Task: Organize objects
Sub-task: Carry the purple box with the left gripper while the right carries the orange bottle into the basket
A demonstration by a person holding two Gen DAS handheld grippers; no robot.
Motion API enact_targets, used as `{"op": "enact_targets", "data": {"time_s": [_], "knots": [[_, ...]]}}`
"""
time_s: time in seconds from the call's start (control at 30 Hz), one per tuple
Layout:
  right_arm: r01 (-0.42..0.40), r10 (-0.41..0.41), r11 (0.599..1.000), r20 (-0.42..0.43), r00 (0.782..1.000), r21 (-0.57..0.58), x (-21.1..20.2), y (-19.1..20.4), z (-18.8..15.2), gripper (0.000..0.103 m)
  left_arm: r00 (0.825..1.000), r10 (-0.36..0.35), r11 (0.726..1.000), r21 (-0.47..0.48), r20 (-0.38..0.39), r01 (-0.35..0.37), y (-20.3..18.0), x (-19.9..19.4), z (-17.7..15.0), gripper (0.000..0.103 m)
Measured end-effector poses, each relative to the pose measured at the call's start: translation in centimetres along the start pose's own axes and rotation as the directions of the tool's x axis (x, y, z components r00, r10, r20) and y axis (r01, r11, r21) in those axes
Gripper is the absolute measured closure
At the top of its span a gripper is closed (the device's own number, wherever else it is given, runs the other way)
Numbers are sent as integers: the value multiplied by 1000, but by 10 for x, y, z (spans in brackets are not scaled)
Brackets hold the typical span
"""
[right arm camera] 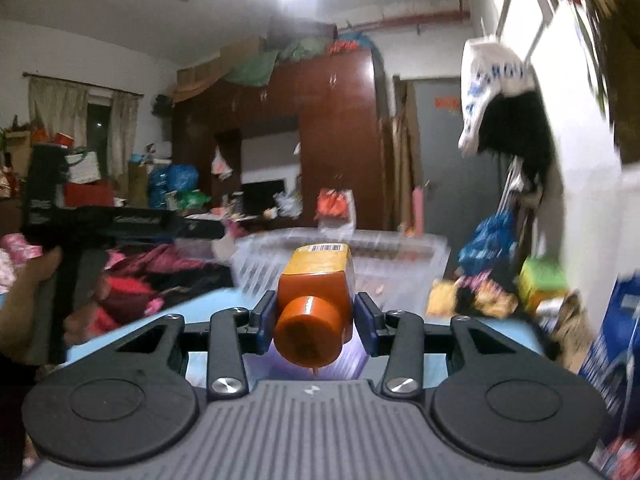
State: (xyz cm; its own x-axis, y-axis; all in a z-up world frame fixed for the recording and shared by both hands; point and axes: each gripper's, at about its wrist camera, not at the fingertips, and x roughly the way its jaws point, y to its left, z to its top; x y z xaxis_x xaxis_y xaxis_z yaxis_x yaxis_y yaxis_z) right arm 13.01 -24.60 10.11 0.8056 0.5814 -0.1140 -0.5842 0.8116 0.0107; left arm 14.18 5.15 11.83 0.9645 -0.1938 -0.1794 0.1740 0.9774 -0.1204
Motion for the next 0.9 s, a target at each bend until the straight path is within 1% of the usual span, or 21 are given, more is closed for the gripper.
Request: {"op": "enact_targets", "data": {"time_s": [0.07, 0.13, 0.17, 0.23, 0.3, 0.37, 0.4, 0.53, 0.63, 0.77, 0.83, 0.9], "knots": [[19, -20, 1000, -29, 999, -17, 29, -5, 26, 58, 999, 25, 1000, 19, -37, -24, -5, 23, 22, 35], [28, -29, 1000, -79, 996, -8, 63, -12, 46, 58, 993, 47, 999, 31, -112, -44, -8, 55, 37, 35], [27, -28, 1000, -114, 993, -5, 79, -16, 52, 58, 988, 59, 998, 30, -146, -55, -8, 69, 40, 35], [44, -40, 999, -191, 981, 17, 117, -25, 61, 58, 968, 76, 997, 28, -237, -72, -6, 105, 41, 35], [73, -62, 997, -256, 965, 32, 144, -35, 62, 58, 946, 82, 996, 12, -312, -83, -1, 134, 37, 35], [87, -71, 996, -316, 946, 36, 167, -42, 59, 58, 928, 79, 996, -2, -364, -86, 3, 154, 32, 35], [88, -68, 995, -340, 938, 44, 176, -45, 56, 58, 922, 74, 996, -8, -381, -83, 4, 161, 30, 35], [91, -63, 994, -389, 919, 54, 191, -50, 46, 58, 909, 80, 996, -11, -408, -92, 7, 172, 20, 35], [89, -61, 995, -414, 908, 48, 192, -47, 41, 58, 902, 84, 995, -7, -424, -97, 8, 177, 13, 35], [102, -82, 995, -442, 893, 21, 191, -41, 37, 58, 893, 90, 995, -5, -440, -103, 10, 182, 6, 35], [106, -95, 994, -446, 890, 1, 191, -38, 38, 58, 891, 83, 995, -5, -447, -95, 11, 183, 3, 34], [102, -92, 995, -452, 887, -3, 191, -37, 38, 57, 896, 78, 996, 4, -438, -85, 10, 181, 1, 32]]}}
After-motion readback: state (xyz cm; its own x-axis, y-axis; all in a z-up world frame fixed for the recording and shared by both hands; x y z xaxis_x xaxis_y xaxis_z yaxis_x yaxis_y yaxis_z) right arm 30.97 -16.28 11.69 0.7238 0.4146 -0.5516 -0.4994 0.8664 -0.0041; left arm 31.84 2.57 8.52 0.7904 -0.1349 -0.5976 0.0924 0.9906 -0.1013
